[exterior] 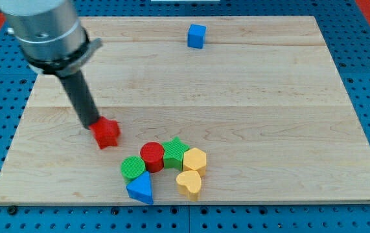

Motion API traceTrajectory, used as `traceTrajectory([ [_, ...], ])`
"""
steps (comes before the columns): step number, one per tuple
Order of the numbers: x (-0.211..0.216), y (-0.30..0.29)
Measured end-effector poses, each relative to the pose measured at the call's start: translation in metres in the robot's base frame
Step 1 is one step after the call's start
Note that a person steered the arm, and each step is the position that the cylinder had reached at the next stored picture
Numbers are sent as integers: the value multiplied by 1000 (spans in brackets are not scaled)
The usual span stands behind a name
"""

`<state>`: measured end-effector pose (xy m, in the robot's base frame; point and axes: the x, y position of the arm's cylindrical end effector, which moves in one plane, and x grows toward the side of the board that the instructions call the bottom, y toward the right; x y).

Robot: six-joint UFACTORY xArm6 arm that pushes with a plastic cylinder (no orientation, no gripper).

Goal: Move the blue cube to the center of the board

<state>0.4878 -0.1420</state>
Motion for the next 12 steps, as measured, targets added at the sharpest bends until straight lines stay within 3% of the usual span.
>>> traceTrajectory([
  [2, 4, 73],
  [3, -43, 90],
  [5, -197, 210],
  [6, -237, 234],
  [9, -250, 189],
  [11, -159, 146],
  [12, -151, 147],
])
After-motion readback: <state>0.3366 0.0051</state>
